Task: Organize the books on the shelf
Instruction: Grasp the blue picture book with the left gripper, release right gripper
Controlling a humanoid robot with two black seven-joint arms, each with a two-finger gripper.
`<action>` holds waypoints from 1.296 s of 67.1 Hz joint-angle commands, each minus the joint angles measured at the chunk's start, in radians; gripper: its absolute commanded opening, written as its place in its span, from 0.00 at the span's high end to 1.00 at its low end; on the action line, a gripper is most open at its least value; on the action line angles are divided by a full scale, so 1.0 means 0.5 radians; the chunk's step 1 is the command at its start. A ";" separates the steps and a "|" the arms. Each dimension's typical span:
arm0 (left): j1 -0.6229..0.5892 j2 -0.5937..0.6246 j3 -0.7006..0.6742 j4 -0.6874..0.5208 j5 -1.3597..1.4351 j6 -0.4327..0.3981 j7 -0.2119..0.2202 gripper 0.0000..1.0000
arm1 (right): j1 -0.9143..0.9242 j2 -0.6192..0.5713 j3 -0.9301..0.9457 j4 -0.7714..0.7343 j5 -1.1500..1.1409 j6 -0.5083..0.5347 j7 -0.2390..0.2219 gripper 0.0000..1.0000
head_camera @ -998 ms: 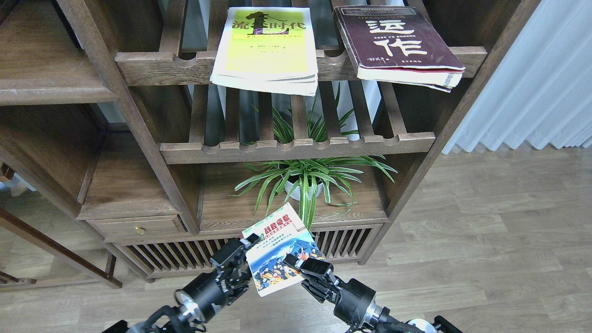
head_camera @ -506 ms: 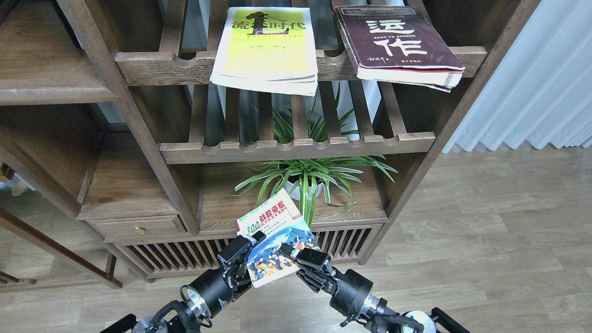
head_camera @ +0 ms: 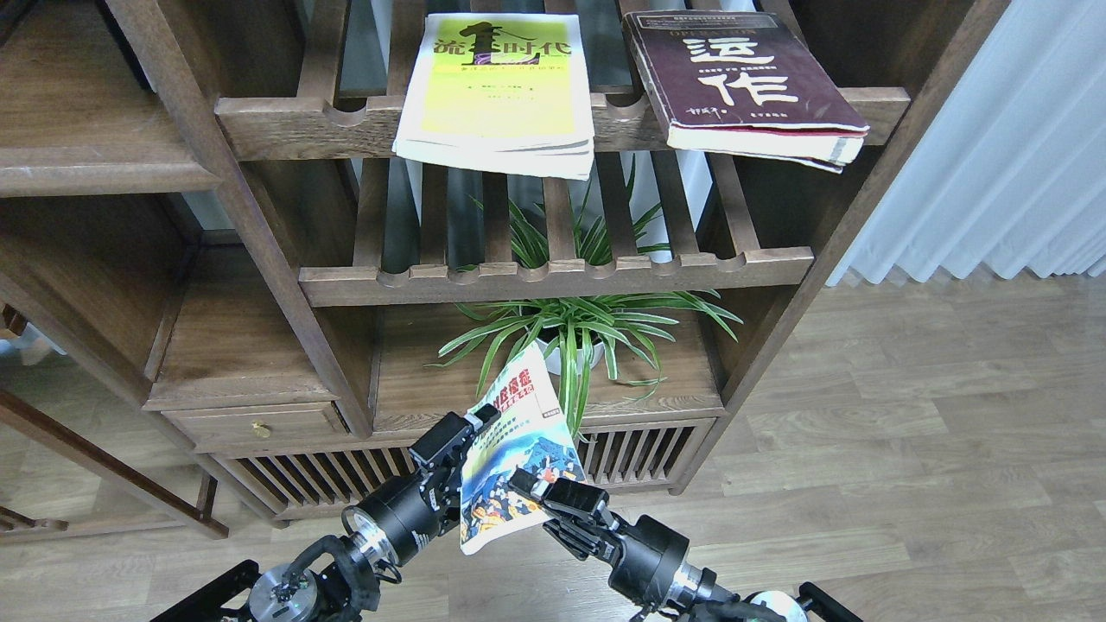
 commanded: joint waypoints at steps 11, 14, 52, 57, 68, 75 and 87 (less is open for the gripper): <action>0.111 0.000 0.017 -0.006 0.003 0.000 -0.001 0.00 | -0.002 0.000 -0.066 0.023 0.224 0.000 0.000 0.99; 0.148 0.000 0.017 -0.009 0.006 0.000 0.002 0.00 | -0.002 0.000 -0.088 0.032 0.276 0.000 0.000 0.99; 0.261 0.000 -0.201 -0.248 0.009 0.000 -0.004 0.00 | -0.020 0.000 -0.198 0.032 0.602 0.000 0.000 0.99; 0.261 0.000 -0.262 -0.248 0.009 0.000 -0.004 0.00 | -0.048 0.000 -0.204 0.023 0.605 0.000 0.000 0.98; 0.264 0.000 -0.247 -0.245 0.018 0.000 0.002 0.01 | -0.112 0.000 -0.269 -0.020 0.580 0.000 0.000 0.98; 0.280 0.000 -0.225 -0.233 0.036 0.000 0.005 0.01 | -0.112 0.000 -0.272 -0.029 0.571 0.000 0.000 0.98; 0.280 0.000 -0.136 -0.224 0.088 0.000 -0.004 0.15 | -0.112 0.000 -0.272 -0.029 0.546 0.000 0.000 0.98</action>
